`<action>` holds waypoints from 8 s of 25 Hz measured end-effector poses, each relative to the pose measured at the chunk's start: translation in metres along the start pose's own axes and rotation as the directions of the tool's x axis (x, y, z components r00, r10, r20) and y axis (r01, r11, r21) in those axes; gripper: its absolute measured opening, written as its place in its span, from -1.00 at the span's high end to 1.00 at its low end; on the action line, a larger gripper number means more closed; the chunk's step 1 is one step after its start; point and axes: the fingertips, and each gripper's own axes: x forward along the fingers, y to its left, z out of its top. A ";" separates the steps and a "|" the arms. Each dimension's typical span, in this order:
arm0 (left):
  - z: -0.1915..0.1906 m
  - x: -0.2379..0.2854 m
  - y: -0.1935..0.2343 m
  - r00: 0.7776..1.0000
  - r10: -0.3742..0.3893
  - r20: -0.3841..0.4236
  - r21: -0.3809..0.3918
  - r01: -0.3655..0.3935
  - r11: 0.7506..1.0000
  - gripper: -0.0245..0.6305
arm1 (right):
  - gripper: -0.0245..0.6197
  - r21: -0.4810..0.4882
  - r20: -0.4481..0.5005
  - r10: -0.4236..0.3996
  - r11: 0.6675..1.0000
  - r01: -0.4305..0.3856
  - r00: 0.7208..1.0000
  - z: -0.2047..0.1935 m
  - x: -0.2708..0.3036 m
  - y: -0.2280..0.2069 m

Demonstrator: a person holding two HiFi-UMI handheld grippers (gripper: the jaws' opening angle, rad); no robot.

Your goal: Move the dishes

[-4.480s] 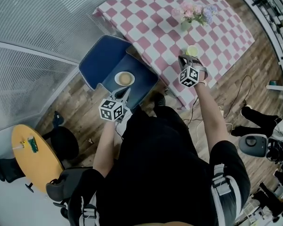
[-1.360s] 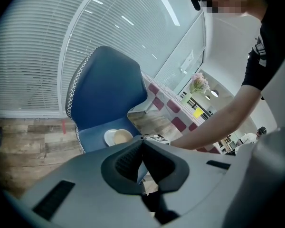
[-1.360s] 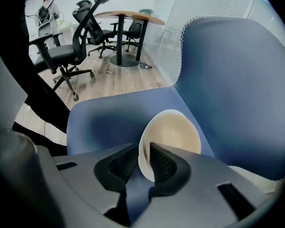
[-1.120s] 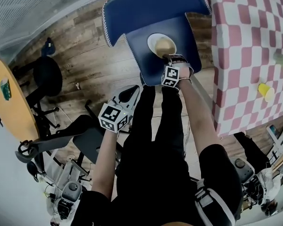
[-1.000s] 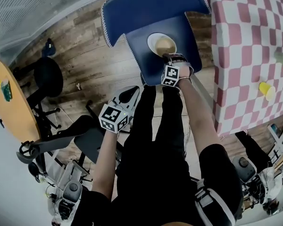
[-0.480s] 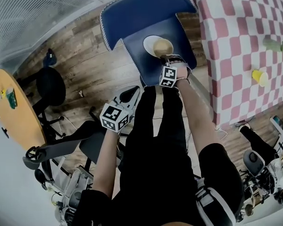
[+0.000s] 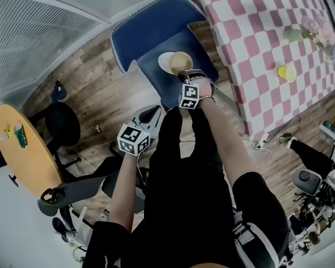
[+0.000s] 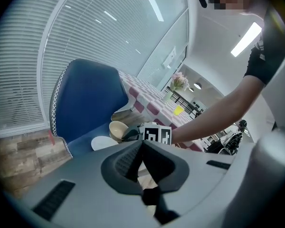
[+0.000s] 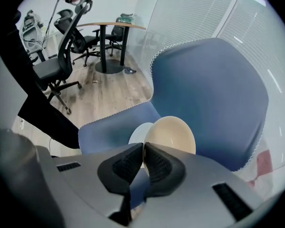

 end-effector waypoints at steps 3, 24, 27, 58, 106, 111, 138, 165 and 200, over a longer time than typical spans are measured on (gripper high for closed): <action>0.006 -0.003 -0.010 1.000 -0.028 -0.010 0.026 0.028 0.999 0.86 | 0.83 -0.025 -0.009 -0.020 0.999 0.020 1.000 0.007 -0.029 -0.006; 0.061 -0.008 -0.108 0.984 -0.174 -0.045 0.192 0.180 0.965 0.86 | 0.83 0.008 -0.087 -0.203 0.979 0.204 0.975 -0.016 -0.180 -0.065; 0.063 -0.003 -0.126 0.977 -0.202 -0.066 0.223 0.212 0.952 0.86 | 0.83 0.004 -0.106 -0.227 0.973 0.229 0.968 -0.033 -0.197 -0.069; 0.066 0.105 -0.297 0.936 -0.311 -0.165 0.334 0.350 0.875 0.86 | 0.83 0.188 -0.375 -0.379 0.862 0.470 0.846 -0.330 -0.409 -0.060; 0.040 0.199 -0.446 0.956 -0.256 -0.142 0.340 0.290 0.894 0.86 | 0.40 0.263 -0.334 -0.298 0.882 0.392 0.894 -0.505 -0.435 0.029; 0.042 0.183 -0.431 0.954 -0.265 -0.142 0.343 0.298 0.891 0.86 | 0.39 0.272 -0.315 -0.361 0.852 0.448 0.878 -0.486 -0.450 0.027; 0.052 0.013 -0.198 0.992 -0.125 -0.011 0.191 0.125 0.974 0.86 | 0.58 0.184 -0.151 -0.295 0.929 0.320 0.944 -0.218 -0.346 -0.001; 0.049 -0.047 -0.101 0.989 -0.148 -0.004 0.165 0.147 0.975 0.86 | 0.58 0.276 -0.175 -0.190 0.932 0.233 0.966 -0.111 -0.263 0.026; 0.047 0.037 -0.037 1.000 -0.024 0.004 -0.009 0.024 1.000 0.86 | 0.60 0.389 -0.031 0.040 0.921 -0.025 0.999 -0.116 -0.098 -0.001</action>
